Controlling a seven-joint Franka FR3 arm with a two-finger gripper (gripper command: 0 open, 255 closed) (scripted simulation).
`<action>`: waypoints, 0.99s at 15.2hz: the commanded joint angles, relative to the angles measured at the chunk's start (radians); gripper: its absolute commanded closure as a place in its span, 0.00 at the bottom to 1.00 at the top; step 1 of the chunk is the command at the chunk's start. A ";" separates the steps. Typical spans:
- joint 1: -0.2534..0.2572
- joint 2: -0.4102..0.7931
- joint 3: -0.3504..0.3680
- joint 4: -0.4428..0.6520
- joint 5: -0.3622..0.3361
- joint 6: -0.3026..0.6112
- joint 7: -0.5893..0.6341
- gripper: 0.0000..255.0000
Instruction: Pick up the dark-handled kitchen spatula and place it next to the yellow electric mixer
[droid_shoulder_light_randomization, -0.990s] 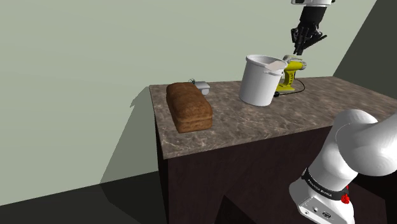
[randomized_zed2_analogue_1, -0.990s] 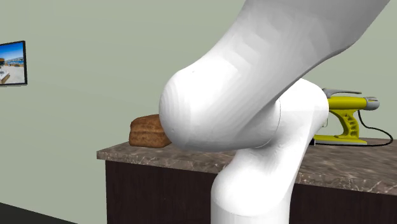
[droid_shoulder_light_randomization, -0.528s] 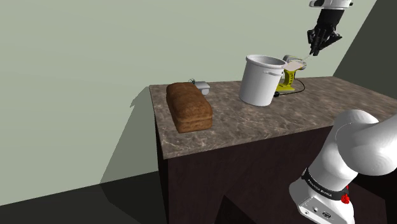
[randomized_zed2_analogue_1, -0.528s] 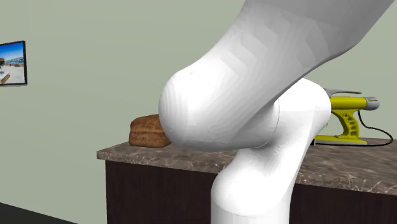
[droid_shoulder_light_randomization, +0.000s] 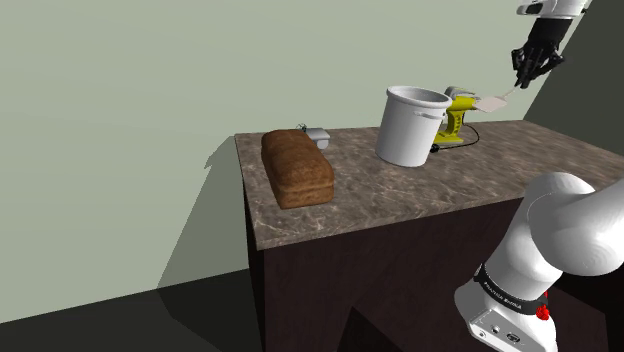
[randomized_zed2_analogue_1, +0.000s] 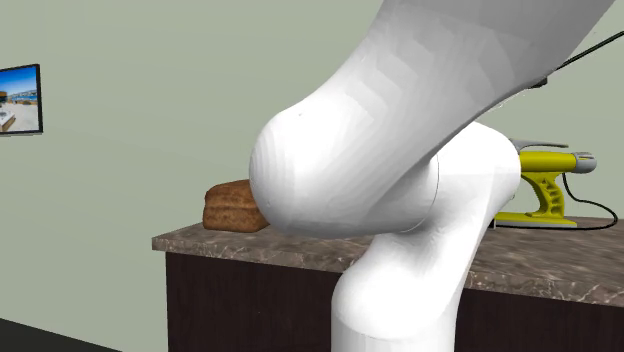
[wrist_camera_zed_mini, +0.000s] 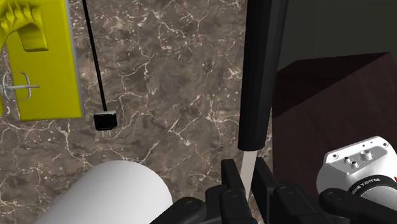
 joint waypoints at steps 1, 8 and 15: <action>0.008 0.011 -0.052 0.036 -0.018 0.003 -0.054 1.00; 0.096 0.073 -0.278 0.208 -0.057 0.013 -0.240 1.00; 0.337 0.105 -0.606 0.463 -0.096 -0.005 -0.416 1.00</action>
